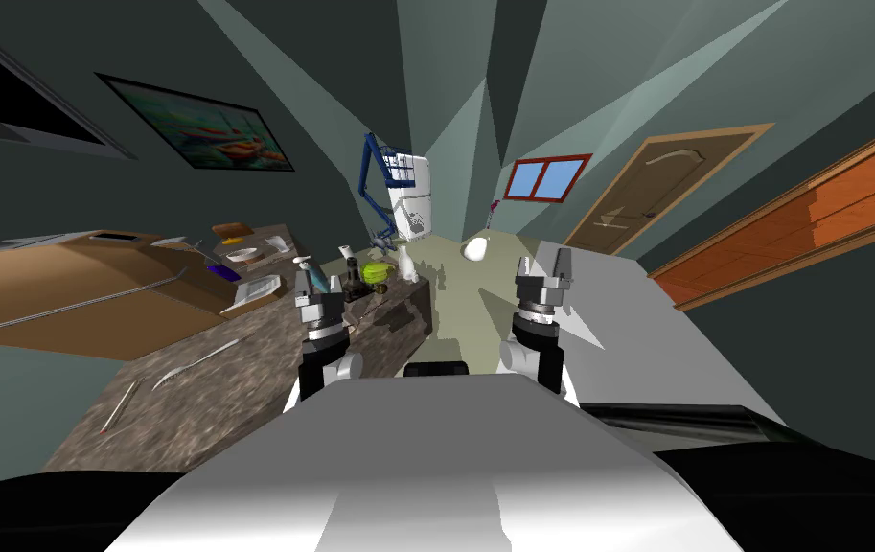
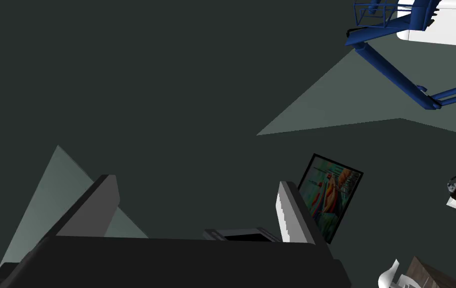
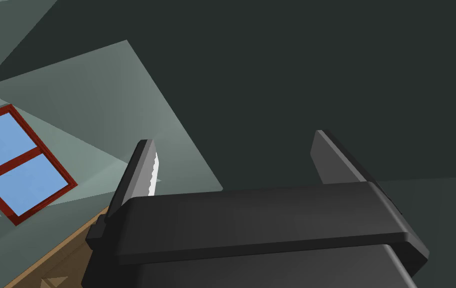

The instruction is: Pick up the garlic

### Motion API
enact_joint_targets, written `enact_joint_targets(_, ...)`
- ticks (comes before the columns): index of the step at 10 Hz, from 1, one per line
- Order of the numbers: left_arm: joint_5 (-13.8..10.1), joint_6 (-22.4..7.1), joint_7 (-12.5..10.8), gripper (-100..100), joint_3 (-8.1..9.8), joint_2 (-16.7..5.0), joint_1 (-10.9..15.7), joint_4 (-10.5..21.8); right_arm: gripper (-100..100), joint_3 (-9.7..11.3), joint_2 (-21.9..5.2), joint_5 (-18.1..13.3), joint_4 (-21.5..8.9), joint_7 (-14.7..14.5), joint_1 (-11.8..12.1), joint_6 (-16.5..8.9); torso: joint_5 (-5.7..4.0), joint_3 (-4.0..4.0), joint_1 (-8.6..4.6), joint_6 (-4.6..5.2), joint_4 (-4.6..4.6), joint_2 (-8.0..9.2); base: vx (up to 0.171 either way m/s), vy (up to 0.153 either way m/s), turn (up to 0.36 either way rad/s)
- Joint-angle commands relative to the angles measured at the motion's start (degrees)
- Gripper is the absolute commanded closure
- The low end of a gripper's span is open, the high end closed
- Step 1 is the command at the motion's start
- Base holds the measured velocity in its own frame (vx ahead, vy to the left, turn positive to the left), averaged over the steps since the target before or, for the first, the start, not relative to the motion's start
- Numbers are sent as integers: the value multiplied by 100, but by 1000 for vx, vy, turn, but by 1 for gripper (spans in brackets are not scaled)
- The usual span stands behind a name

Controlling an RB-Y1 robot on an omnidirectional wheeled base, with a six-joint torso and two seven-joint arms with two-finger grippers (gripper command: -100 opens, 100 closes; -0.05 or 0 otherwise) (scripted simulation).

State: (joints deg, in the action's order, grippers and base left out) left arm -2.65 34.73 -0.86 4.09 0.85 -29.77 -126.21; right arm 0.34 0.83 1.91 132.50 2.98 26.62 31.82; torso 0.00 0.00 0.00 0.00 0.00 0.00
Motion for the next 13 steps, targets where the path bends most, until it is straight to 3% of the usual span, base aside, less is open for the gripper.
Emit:
enact_joint_targets(1, -5, -71, -3, -100, 8, -180, -25, -4, 0, 0, 0, 0, 0, 0, 0, 0, 0, 0, 0, 0, 0, 0, -3, -14, -19)
enact_joint_targets(7, -56, -770, -29, -100, 81, -913, -285, -46, 0, 1, 1, 0, 0, 0, -1, 0, -6, 7, -28, 0, 3, 12, -19, -62, -46)
enact_joint_targets(13, -135, -1650, -64, -100, 172, -1264, -655, -128, 0, 1, 1, 0, 0, 0, -1, 0, -6, 8, -26, 0, 3, 15, -35, -100, -62)
